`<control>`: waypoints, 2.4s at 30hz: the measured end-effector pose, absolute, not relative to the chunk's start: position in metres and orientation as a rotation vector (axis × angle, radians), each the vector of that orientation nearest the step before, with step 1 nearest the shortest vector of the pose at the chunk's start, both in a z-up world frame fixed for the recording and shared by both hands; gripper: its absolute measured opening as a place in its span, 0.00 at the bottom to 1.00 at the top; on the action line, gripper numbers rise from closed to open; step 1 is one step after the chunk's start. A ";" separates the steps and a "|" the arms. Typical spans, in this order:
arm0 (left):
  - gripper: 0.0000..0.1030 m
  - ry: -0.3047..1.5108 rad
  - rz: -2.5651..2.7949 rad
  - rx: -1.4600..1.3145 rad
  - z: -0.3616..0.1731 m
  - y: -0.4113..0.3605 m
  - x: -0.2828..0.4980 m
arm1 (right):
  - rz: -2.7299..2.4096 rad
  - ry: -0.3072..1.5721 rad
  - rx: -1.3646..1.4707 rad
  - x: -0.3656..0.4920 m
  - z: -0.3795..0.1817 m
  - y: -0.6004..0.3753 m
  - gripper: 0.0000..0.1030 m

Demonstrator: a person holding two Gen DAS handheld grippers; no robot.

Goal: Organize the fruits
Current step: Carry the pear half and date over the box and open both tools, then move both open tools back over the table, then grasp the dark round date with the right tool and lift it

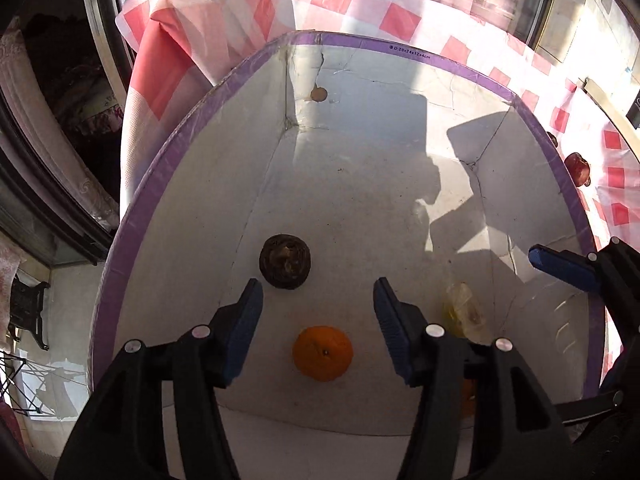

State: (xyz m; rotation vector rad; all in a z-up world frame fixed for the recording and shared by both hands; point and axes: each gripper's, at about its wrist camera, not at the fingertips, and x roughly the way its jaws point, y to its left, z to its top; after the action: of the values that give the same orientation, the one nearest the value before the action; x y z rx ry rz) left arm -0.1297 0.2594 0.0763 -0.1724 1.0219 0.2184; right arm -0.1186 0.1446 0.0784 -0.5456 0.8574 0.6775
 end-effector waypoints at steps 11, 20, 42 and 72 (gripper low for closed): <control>0.74 0.996 0.230 -0.189 0.082 0.258 -0.133 | 0.701 0.765 -0.435 -0.121 0.087 0.133 0.81; 0.95 0.886 0.305 -0.187 0.104 0.246 -0.144 | 0.736 0.586 -0.271 -0.141 0.102 0.097 0.82; 0.98 0.707 -0.259 -0.056 0.059 -0.034 -0.044 | 0.077 0.604 0.237 -0.059 0.046 -0.224 0.85; 0.98 0.775 -0.259 -0.406 0.009 -0.008 0.024 | -0.029 0.874 0.071 0.183 0.006 -0.267 0.37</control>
State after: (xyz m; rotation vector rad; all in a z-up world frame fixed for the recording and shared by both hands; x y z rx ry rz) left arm 0.0244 -0.0081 0.0085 -0.4063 0.7747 -0.2586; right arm 0.1832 -0.2666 0.0058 0.0707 0.8736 -0.0294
